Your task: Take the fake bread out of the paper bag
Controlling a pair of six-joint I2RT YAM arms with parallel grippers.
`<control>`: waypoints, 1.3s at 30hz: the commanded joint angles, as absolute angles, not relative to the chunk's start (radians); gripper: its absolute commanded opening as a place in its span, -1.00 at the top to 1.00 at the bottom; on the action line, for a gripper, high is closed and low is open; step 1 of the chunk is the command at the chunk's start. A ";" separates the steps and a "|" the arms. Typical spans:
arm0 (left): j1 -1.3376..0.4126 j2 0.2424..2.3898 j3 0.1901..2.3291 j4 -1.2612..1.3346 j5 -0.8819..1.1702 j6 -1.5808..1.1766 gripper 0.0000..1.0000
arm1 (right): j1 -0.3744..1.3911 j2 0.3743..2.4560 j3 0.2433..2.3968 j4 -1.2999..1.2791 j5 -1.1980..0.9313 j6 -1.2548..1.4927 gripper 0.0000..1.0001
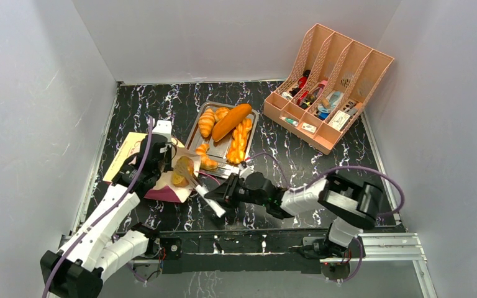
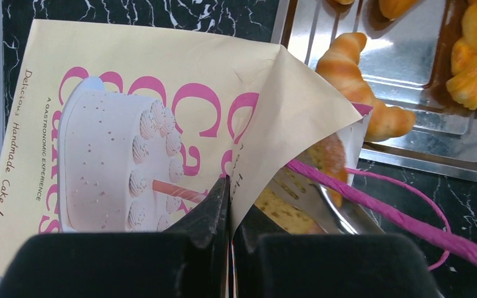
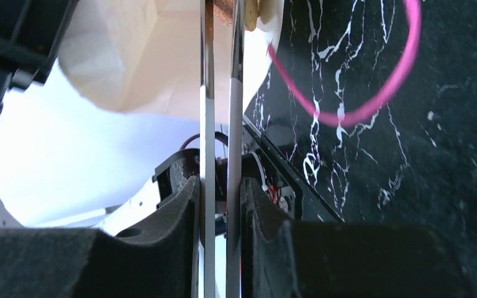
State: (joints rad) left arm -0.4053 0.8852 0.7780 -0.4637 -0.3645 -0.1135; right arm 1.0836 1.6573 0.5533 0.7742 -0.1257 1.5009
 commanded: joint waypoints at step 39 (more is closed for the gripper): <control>-0.403 0.740 0.858 -0.550 -0.393 -0.163 1.00 | 0.793 1.179 0.433 0.506 -0.070 1.250 0.78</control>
State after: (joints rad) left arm -0.4053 0.7921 0.8181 -0.5293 -0.4393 -0.1509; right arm 0.7994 1.1812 0.4049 0.3439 -0.0200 1.2243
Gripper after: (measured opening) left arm 0.008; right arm 0.209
